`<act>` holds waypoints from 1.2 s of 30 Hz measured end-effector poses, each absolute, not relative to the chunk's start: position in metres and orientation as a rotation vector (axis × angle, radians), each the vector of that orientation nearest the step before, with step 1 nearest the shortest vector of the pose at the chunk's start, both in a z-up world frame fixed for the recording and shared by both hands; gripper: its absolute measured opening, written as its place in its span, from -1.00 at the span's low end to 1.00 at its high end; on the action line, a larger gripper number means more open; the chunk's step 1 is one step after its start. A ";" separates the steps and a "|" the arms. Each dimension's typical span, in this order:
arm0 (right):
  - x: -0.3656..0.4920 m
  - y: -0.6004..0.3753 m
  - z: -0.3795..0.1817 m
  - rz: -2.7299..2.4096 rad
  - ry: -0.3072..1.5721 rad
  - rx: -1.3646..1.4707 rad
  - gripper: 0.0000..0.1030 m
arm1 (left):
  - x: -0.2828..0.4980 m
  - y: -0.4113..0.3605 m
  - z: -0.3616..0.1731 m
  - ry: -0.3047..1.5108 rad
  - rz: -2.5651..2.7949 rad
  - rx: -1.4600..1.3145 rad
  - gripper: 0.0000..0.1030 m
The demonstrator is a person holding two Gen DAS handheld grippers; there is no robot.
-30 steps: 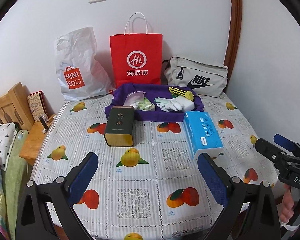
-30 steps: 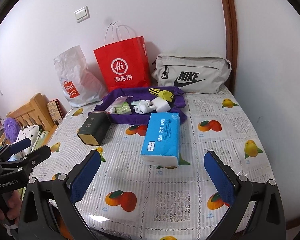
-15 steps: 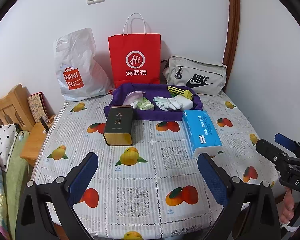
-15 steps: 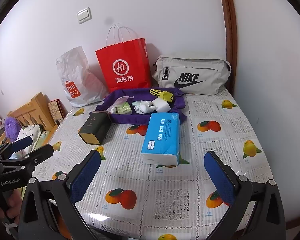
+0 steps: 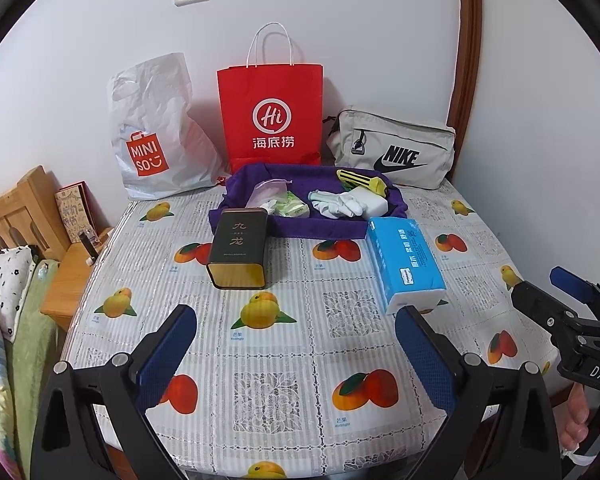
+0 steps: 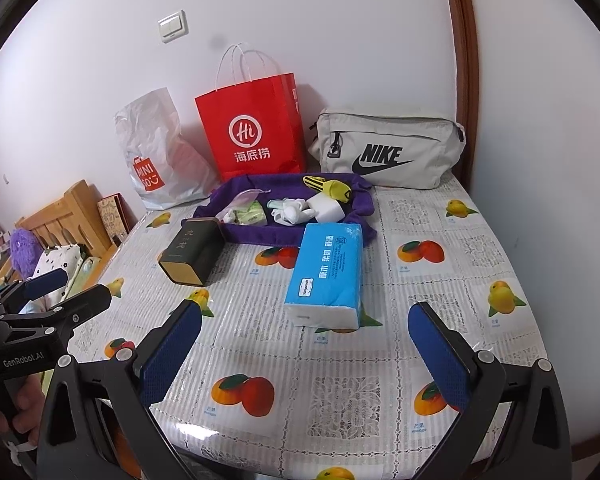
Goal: Organize soft objects
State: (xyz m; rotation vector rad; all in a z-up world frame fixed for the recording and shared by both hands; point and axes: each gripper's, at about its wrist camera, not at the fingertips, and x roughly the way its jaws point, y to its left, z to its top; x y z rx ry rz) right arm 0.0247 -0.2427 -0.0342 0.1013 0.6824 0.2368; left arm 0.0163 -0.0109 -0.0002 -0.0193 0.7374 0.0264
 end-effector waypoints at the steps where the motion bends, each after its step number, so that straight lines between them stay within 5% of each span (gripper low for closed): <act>1: 0.024 -0.242 -0.034 0.238 0.683 0.100 0.98 | 0.016 -0.011 0.000 0.737 0.024 -0.019 0.95; 36: 0.018 -0.232 -0.031 0.253 0.674 0.080 0.98 | 0.010 -0.011 0.001 0.735 0.021 -0.023 0.95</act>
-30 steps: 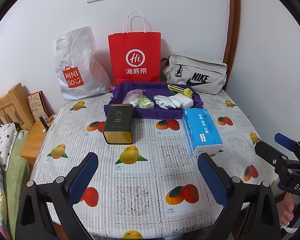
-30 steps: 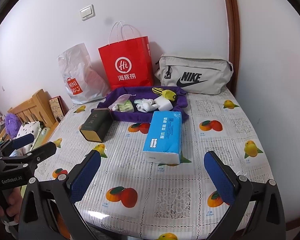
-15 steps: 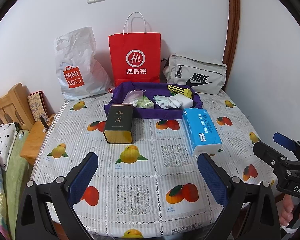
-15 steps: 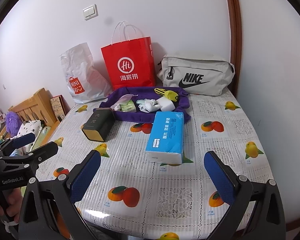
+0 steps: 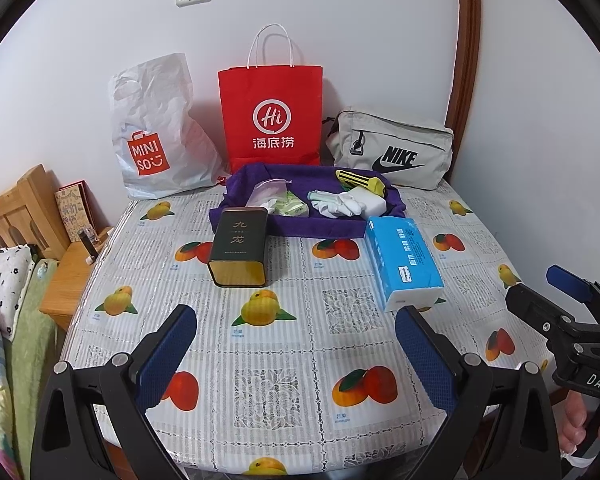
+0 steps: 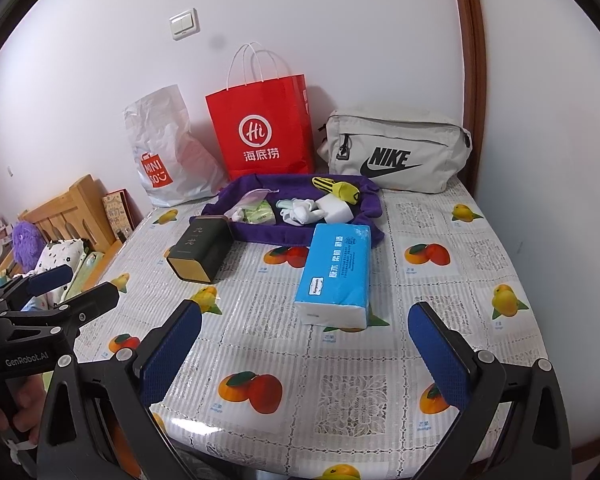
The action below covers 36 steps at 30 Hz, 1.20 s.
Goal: Organize soft objects
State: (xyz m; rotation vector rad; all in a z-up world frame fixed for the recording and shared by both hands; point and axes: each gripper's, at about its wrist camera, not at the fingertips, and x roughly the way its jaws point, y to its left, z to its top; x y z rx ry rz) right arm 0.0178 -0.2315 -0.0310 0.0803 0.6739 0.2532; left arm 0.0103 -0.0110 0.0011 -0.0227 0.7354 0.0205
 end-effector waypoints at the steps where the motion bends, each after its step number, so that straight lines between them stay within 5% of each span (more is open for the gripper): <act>1: 0.018 -0.231 -0.031 0.252 0.674 0.082 0.98 | 0.010 -0.011 0.001 0.736 0.023 -0.023 0.95; 36: 0.019 -0.230 -0.031 0.270 0.673 0.065 0.98 | 0.008 -0.008 0.000 0.737 0.015 -0.033 0.95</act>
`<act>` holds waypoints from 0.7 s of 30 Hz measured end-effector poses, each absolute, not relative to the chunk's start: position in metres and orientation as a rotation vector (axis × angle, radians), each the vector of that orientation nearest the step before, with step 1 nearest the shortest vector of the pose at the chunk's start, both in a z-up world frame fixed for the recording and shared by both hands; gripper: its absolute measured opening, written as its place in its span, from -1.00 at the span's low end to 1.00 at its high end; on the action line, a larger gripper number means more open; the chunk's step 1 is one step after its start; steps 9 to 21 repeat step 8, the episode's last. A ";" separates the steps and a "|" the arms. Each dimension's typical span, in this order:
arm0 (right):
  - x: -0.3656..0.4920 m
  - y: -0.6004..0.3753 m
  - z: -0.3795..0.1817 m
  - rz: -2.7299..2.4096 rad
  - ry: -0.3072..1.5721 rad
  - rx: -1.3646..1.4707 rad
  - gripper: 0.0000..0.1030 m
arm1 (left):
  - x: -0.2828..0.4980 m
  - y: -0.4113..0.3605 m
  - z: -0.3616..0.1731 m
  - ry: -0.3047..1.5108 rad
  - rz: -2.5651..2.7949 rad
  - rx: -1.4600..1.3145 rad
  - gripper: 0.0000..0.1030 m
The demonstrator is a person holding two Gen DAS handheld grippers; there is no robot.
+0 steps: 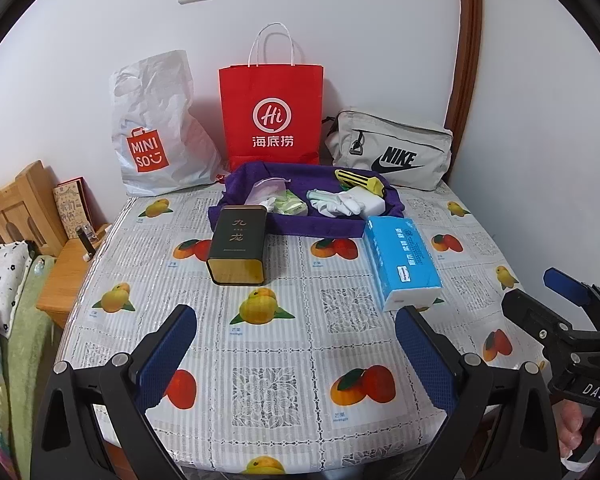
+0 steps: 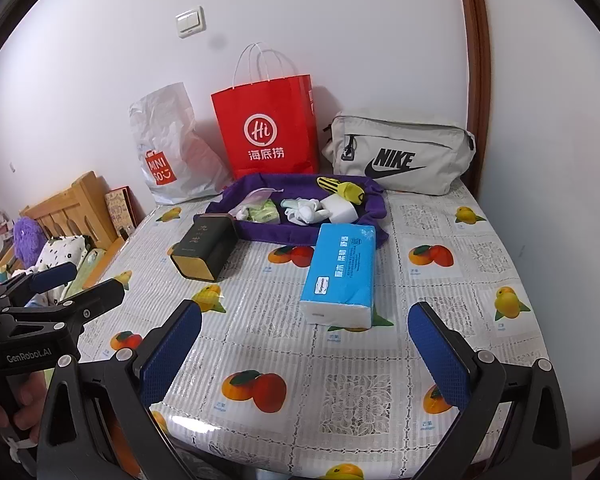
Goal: Organize soft objects
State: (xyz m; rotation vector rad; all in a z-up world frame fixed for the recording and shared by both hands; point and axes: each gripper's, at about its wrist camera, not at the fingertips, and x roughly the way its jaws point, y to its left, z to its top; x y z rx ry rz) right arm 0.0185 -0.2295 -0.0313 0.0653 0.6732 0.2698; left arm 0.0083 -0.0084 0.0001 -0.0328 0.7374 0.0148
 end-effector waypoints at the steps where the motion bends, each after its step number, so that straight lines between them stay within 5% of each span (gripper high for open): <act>1: 0.018 -0.229 -0.031 0.269 0.675 0.067 0.98 | 0.009 -0.009 0.000 0.738 0.014 -0.031 0.95; 21: 0.021 -0.225 -0.037 0.285 0.681 0.059 0.98 | 0.014 -0.012 -0.005 0.734 0.007 -0.021 0.95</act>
